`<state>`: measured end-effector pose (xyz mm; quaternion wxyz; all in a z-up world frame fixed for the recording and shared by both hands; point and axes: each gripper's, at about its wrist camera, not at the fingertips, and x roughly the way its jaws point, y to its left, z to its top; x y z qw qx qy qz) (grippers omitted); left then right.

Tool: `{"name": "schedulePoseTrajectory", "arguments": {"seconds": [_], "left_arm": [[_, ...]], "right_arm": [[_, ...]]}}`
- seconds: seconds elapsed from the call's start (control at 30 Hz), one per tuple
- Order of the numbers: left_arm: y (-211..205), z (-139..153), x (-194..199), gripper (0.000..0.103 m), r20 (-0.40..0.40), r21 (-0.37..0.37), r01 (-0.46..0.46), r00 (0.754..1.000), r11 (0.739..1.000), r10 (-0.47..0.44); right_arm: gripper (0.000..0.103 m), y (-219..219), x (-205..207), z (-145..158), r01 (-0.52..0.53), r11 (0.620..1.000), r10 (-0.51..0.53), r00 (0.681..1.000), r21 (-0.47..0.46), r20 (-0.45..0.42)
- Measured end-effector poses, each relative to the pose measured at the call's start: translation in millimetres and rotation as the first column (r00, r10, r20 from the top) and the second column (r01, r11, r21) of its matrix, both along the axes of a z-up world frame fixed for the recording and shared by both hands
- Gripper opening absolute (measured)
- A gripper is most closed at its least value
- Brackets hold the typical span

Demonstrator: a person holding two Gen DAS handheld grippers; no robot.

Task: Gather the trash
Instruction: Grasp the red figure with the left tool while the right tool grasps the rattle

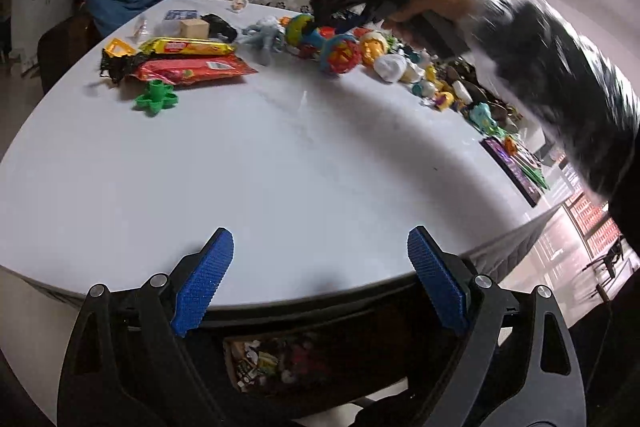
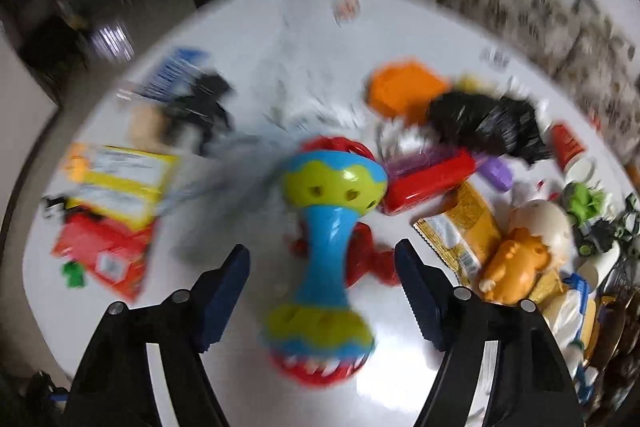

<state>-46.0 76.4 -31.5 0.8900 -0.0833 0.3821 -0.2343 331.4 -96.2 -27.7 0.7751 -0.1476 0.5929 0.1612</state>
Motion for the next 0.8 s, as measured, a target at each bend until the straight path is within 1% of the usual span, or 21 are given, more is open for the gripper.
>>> {"name": "schedulePoseTrajectory", "arguments": {"seconds": [0.03, 0.07, 0.1, 0.13, 0.17, 0.2, 0.3, 0.33, 0.37, 0.4, 0.43, 0.5, 0.53, 0.57, 0.63, 0.67, 0.7, 0.73, 0.77, 0.8], "left_arm": [[2, 1, 3, 0.087, 0.001, -0.002, -0.006, 1.000, 1.000, 0.006], [4, 2, 6, 0.087, 0.001, -0.005, -0.011, 1.000, 1.000, 0.011], [7, 3, 9, 0.087, -0.002, -0.004, -0.017, 1.000, 1.000, 0.017], [9, 4, 13, 0.087, -0.004, 0.001, -0.025, 1.000, 1.000, 0.025], [11, 6, 19, 0.087, -0.004, 0.007, -0.037, 0.999, 0.999, 0.037], [12, 7, 27, 0.087, -0.002, 0.012, -0.044, 0.999, 0.999, 0.044], [17, 13, 50, 0.087, 0.004, 0.059, -0.090, 0.996, 0.994, 0.090], [19, 16, 59, 0.087, 0.005, 0.073, -0.104, 0.995, 0.992, 0.104], [20, 18, 68, 0.087, 0.010, 0.081, -0.114, 0.993, 0.990, 0.114], [21, 21, 83, 0.087, 0.011, 0.095, -0.130, 0.992, 0.987, 0.129], [21, 23, 94, 0.087, 0.010, 0.106, -0.143, 0.990, 0.984, 0.143], [17, 27, 119, 0.087, 0.016, 0.108, -0.154, 0.988, 0.982, 0.154], [11, 29, 133, 0.087, 0.006, 0.111, -0.151, 0.989, 0.982, 0.151], [6, 29, 139, 0.087, 0.000, 0.111, -0.144, 0.989, 0.983, 0.145], [-12, 34, 157, 0.087, -0.001, 0.107, -0.119, 0.993, 0.987, 0.120], [-22, 36, 164, 0.087, 0.002, 0.118, -0.114, 0.993, 0.986, 0.115], [-37, 38, 173, 0.087, 0.007, 0.135, -0.103, 0.995, 0.986, 0.103], [-55, 40, 184, 0.087, 0.005, 0.155, -0.070, 0.998, 0.985, 0.070], [-67, 40, 189, 0.087, 0.004, 0.169, -0.050, 0.999, 0.984, 0.050], [-87, 41, 199, 0.087, 0.011, 0.196, -0.019, 1.000, 0.980, 0.017]], "right_arm": [[0.077, 2, 9, -11, -0.001, 0.999, 0.001, 1.000, -0.047, -0.010], [0.070, 3, 14, -22, -0.003, 0.998, 0.000, 0.999, -0.067, -0.044], [0.056, 0, 14, -24, 0.002, 1.000, -0.003, 0.999, -0.009, -0.052], [0.051, -1, 13, -24, 0.005, 1.000, -0.004, 0.999, 0.017, -0.043], [0.051, 0, 5, -23, -0.028, 1.000, 0.028, 1.000, 0.008, -0.006], [0.050, -1, -2, -22, -0.050, 0.999, 0.050, 0.999, 0.018, 0.013], [0.049, -19, -27, -6, -0.072, 0.992, 0.064, 0.995, 0.108, 0.079], [0.022, -29, -37, 1, -0.078, 0.981, 0.062, 0.994, 0.176, 0.092], [0.024, -43, -52, 11, -0.082, 0.966, 0.053, 0.991, 0.245, 0.123], [0.021, -53, -64, 19, -0.086, 0.954, 0.045, 0.988, 0.286, 0.145], [0.021, -65, -78, 23, -0.080, 0.939, 0.033, 0.989, 0.335, 0.146], [0.021, -84, -97, 26, -0.064, 0.914, 0.008, 0.990, 0.400, 0.140], [0.021, -92, -102, 27, -0.063, 0.902, 0.004, 0.990, 0.426, 0.138], [0.021, -104, -115, 30, -0.058, 0.880, -0.010, 0.990, 0.471, 0.141], [0.021, -129, -141, 34, -0.034, 0.825, -0.048, 0.990, 0.565, 0.130], [0.021, -146, -158, 39, -0.022, 0.786, -0.079, 0.988, 0.618, 0.134], [0.021, -158, -166, 43, -0.012, 0.763, -0.100, 0.985, 0.646, 0.137], [0.021, -166, -175, 47, -0.007, 0.748, -0.117, 0.983, 0.664, 0.142], [0.021, -180, -193, 53, -0.004, 0.734, -0.142, 0.977, 0.679, 0.159], [0.021, -192, -207, 57, -0.001, 0.723, -0.162, 0.972, 0.691, 0.171]]}}
